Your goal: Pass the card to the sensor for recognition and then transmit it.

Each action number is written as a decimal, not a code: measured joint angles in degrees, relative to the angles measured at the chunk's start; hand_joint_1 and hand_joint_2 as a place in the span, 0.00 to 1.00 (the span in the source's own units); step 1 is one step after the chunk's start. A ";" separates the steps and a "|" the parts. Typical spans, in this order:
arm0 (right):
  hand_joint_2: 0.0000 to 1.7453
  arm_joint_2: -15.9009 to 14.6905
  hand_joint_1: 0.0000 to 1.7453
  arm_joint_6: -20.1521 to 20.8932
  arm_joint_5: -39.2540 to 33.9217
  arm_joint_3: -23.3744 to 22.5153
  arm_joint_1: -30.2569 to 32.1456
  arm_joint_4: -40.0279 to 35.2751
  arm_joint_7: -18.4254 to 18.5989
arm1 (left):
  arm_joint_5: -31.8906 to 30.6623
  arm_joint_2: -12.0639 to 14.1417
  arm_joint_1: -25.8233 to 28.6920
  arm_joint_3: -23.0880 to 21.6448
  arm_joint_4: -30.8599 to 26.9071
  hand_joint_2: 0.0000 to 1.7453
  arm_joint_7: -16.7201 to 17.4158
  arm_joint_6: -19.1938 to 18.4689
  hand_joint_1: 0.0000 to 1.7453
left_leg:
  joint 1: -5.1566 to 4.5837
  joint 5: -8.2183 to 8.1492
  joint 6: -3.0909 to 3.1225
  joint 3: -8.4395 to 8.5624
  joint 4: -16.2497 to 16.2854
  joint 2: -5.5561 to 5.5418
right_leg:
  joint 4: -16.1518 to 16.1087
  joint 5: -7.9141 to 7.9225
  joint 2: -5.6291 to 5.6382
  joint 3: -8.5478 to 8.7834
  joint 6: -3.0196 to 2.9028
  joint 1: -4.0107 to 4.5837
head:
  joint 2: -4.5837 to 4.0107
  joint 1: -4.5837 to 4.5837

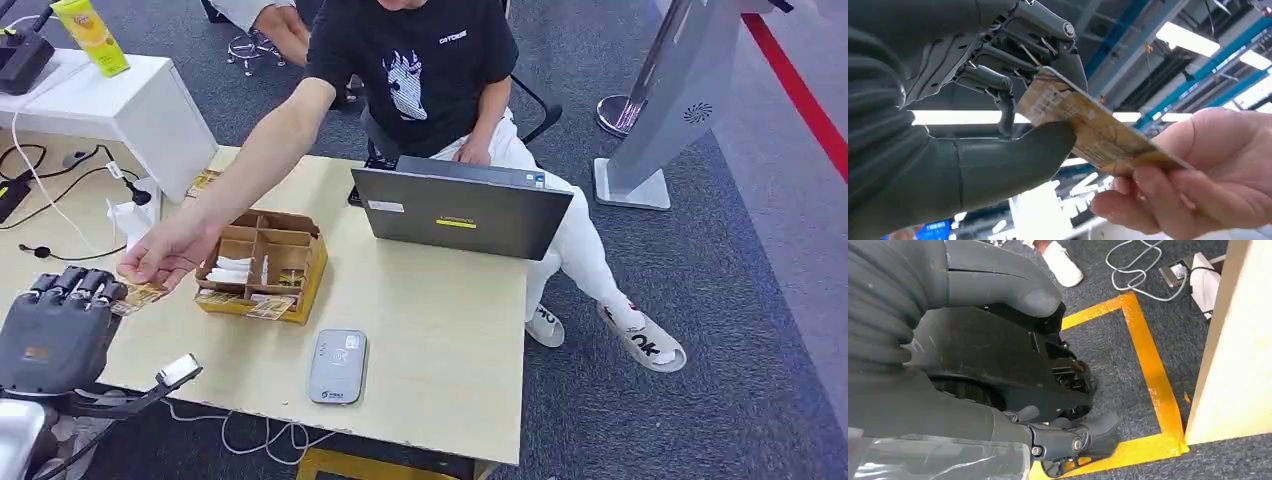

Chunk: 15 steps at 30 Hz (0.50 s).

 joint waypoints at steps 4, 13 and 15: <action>1.00 0.77 0.00 0.00 -0.04 0.52 -0.39 0.02 0.46 | -1.72 -0.11 -0.10 -0.11 -0.66 1.00 0.22 1.55 1.00 | 0.00 0.01 -0.01 0.01 0.00 -0.01 | 0.00 0.00 -0.02 0.01 0.00 0.01 | 0.00 0.02; 1.00 1.46 0.00 0.09 -0.48 1.29 -0.54 0.02 0.63 | -1.87 -6.43 -2.87 -2.30 -2.29 1.00 -3.83 3.45 1.00 | -0.02 0.03 -0.03 0.01 0.00 -0.01 | -0.01 0.05 -0.01 0.02 -0.01 -0.01 | 0.00 0.02; 1.00 1.49 0.00 0.09 -0.44 1.31 -0.53 0.02 0.63 | -1.87 -7.00 -3.18 -3.06 -2.36 1.00 -2.55 4.02 1.00 | -0.02 0.03 -0.03 0.01 0.01 -0.01 | -0.02 0.05 -0.02 -0.02 -0.02 -0.01 | 0.00 0.00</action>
